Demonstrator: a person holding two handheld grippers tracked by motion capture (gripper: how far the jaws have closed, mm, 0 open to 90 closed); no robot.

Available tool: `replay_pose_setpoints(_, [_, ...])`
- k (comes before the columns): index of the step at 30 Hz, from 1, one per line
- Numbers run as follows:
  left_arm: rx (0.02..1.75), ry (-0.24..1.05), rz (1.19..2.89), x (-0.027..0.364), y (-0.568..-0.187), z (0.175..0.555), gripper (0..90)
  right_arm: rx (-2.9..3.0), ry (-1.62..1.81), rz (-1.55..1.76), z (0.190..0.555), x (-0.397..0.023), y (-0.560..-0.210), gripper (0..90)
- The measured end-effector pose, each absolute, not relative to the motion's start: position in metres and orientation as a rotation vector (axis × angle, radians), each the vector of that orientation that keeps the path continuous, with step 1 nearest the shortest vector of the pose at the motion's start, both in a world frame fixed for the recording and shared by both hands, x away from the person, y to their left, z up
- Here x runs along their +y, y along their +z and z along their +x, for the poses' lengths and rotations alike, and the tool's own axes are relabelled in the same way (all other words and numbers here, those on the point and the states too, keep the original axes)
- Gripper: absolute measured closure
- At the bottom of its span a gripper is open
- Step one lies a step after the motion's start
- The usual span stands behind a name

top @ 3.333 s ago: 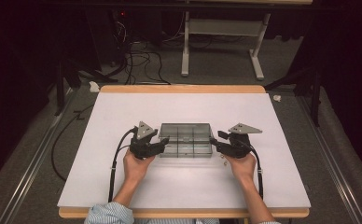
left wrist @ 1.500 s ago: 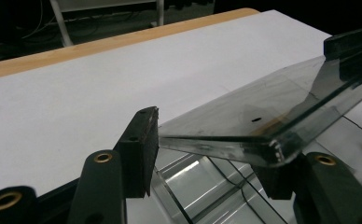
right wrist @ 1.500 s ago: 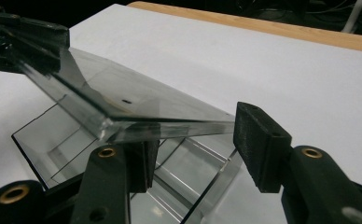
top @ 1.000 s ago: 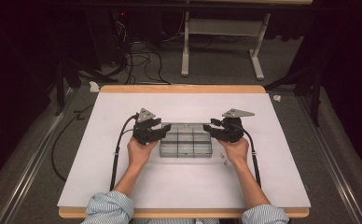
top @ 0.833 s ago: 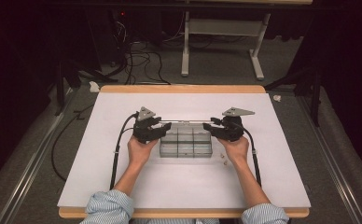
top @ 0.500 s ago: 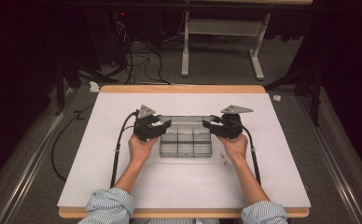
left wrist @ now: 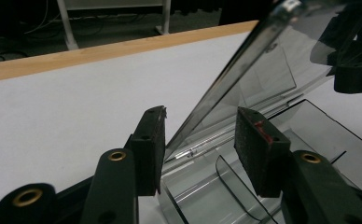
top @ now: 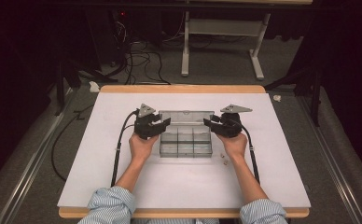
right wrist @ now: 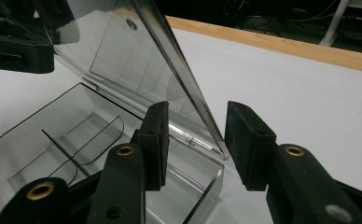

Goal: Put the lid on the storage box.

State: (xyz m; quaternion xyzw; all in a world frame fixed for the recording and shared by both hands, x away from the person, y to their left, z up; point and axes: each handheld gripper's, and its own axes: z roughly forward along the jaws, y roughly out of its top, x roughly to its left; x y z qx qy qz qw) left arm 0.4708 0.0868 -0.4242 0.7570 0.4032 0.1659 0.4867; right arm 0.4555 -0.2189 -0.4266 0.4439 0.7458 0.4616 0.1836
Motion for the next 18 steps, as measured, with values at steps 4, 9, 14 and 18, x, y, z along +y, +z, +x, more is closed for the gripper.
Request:
replay_pose_setpoints(4, [0.988,0.414,1.854,0.0843,-0.4224,0.4751,54.8,2.089,1.305,1.258,0.4570,-0.2195,-0.4273,62.4])
replay_pose_setpoints(9, [0.991,0.407,1.845,0.0854,-0.4228,0.4777,56.4,2.096,1.296,1.262,0.4605,-0.2182,-0.4255,62.6])
replay_pose_setpoints(14, [1.000,0.406,1.833,0.0858,-0.4234,0.4794,57.7,2.100,1.268,1.252,0.4638,-0.2136,-0.4224,62.8])
replay_pose_setpoints(18, [1.003,0.415,1.825,0.0853,-0.4245,0.4810,58.5,2.094,1.276,1.264,0.4654,-0.2148,-0.4241,63.8])
